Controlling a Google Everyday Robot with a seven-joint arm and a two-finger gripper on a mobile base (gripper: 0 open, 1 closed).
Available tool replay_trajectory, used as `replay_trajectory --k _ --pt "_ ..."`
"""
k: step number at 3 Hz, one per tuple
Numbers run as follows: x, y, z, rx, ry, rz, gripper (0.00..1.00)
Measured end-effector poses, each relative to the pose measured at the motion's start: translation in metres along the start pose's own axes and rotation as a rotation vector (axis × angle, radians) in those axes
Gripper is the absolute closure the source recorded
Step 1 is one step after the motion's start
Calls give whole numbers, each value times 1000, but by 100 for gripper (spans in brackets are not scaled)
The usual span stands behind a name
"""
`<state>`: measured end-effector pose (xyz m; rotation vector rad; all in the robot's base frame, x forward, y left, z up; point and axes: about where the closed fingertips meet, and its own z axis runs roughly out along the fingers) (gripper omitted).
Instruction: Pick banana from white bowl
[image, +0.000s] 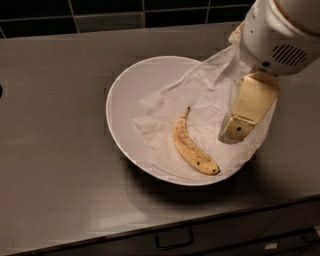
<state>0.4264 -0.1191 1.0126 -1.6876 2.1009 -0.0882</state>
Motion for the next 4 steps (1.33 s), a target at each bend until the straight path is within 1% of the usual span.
replay_trajectory --k 1,2,3,4 --pt "-22 21 6 3 -111 109 0" --pt "-51 36 19 23 -168 236 0" --pt "-69 35 28 31 -158 315 0" --pt "-75 37 19 46 -166 304 0"
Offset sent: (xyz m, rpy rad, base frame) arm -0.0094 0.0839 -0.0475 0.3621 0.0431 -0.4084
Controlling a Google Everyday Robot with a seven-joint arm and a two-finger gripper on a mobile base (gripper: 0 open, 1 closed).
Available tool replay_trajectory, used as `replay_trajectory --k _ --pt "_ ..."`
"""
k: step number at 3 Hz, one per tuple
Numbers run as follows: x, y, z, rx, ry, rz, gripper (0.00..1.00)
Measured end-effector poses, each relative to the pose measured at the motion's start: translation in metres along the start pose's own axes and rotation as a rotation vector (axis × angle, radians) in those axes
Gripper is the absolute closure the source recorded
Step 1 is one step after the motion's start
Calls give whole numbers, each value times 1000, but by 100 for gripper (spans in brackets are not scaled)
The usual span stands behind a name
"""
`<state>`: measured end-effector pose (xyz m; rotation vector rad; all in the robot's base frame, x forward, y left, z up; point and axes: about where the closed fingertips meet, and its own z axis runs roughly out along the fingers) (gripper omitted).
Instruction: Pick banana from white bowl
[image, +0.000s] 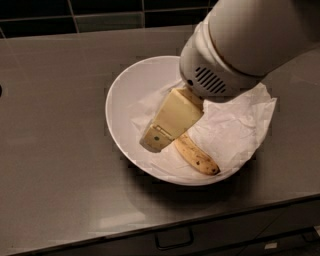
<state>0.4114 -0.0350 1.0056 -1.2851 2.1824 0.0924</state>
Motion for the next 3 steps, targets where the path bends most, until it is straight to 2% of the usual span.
replay_trajectory --k 1,2,3 --pt "0 0 0 0 0 0 0" --pt "7 3 11 -2 34 28 17" --pt "20 6 34 -37 85 52 31"
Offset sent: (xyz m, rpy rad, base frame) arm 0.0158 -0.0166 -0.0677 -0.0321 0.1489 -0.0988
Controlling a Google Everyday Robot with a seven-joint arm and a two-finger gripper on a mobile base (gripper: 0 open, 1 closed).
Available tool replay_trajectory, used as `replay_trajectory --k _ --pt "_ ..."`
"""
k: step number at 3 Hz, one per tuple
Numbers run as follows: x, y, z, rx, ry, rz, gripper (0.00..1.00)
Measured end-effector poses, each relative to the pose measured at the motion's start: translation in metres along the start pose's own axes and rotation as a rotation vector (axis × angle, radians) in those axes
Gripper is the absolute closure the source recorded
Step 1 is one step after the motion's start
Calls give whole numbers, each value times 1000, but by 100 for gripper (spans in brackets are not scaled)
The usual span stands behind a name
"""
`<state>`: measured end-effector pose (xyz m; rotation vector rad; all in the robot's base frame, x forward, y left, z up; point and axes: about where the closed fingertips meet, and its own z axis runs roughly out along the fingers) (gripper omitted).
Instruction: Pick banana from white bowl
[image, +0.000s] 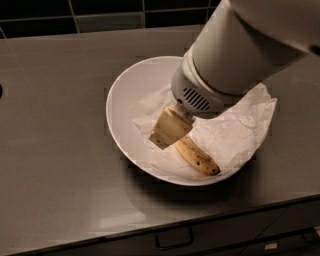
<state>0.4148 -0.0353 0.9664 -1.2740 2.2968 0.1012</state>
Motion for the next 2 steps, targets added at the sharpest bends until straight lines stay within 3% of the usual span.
replay_trajectory --k 1,2 --pt "9 1 19 -32 36 19 32" --pt "16 -2 29 -29 89 27 30"
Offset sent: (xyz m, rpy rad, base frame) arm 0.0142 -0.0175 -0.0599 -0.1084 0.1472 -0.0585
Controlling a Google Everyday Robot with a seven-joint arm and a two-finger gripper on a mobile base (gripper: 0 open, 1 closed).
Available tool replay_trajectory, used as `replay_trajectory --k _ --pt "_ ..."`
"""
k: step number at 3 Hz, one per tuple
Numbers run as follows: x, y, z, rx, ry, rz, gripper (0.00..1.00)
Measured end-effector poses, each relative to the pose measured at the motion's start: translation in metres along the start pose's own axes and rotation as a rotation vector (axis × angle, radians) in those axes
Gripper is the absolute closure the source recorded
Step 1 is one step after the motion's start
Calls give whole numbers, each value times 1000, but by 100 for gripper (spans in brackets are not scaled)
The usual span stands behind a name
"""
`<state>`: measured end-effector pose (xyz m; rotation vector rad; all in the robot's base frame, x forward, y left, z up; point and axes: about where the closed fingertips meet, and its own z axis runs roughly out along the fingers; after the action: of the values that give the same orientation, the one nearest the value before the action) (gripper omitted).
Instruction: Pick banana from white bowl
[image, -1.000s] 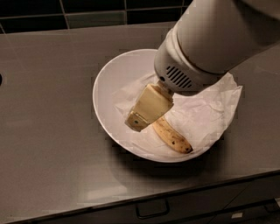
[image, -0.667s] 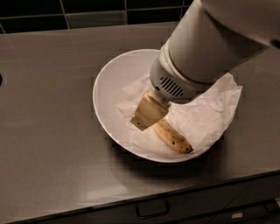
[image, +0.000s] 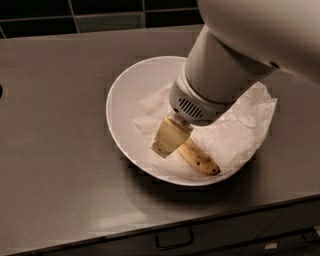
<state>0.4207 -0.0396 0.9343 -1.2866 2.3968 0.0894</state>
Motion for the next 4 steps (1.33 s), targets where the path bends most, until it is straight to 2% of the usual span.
replay_trajectory --k 1,2,4 --pt "9 -5 10 10 67 12 31" --pt "19 -11 21 0 105 40 33" --pt "32 -17 45 -37 148 76 36"
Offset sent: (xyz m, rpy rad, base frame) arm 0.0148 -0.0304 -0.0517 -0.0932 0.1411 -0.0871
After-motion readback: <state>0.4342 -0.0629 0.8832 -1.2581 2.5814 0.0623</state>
